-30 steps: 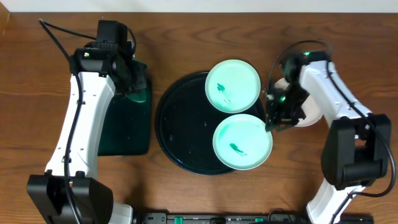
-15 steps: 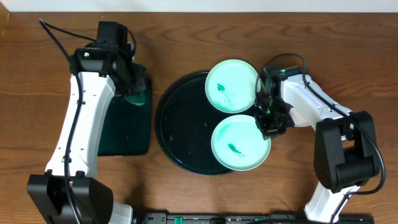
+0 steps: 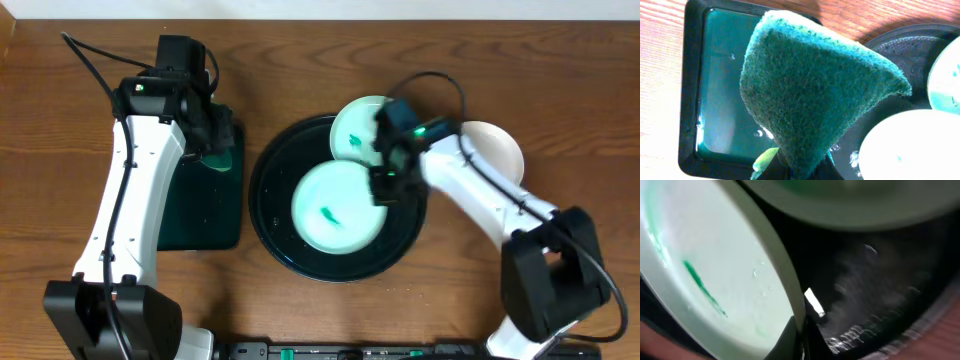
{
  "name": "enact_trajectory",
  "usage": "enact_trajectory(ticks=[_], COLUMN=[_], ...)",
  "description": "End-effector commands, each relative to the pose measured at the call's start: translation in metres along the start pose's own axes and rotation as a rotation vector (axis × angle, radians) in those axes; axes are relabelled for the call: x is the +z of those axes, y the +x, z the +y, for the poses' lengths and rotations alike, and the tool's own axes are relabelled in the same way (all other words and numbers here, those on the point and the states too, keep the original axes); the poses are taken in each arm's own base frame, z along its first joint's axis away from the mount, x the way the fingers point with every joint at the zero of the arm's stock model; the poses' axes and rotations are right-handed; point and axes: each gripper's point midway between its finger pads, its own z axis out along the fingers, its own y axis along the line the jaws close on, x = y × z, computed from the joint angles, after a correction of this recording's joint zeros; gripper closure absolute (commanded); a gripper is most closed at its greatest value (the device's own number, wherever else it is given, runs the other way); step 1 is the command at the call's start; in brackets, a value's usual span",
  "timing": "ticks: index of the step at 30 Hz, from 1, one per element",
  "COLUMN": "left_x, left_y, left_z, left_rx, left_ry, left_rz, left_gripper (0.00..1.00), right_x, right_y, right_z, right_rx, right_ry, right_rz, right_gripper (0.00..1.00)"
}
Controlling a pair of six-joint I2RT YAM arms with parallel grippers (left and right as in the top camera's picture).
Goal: Clean dirty plates on tray and stack at the side
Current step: 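Grasp the lower pale green plate's rim with the right gripper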
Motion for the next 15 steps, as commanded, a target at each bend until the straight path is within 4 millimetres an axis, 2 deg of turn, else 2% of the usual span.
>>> enact_trajectory(ticks=[1,4,9,13,15], left_x=[-0.007,-0.007,-0.007,-0.007,-0.007], left_y=[0.001,0.001,0.002,0.002,0.002], left_z=[0.004,0.004,0.004,0.004,0.004], left_rx=[-0.022,-0.041,-0.058,-0.066,-0.066], left_ry=[-0.009,-0.009,-0.009,-0.006,-0.006], left_rz=[-0.018,-0.019,-0.015,-0.014,-0.014], left_gripper=[0.93,0.93,0.93,0.93,0.93], right_x=[0.006,0.021,0.054,0.078,0.079], right_y=[-0.013,-0.018,-0.004,0.011,0.009], right_z=[0.017,0.035,0.044,0.054,0.057], right_rx=[0.192,0.204,0.157,0.023,-0.029], right_ry=[0.051,0.03,0.024,-0.051,-0.097], right_rz=[-0.098,-0.121,-0.026,0.085,0.101], right_gripper=[0.99,0.99,0.99,0.78,0.71])
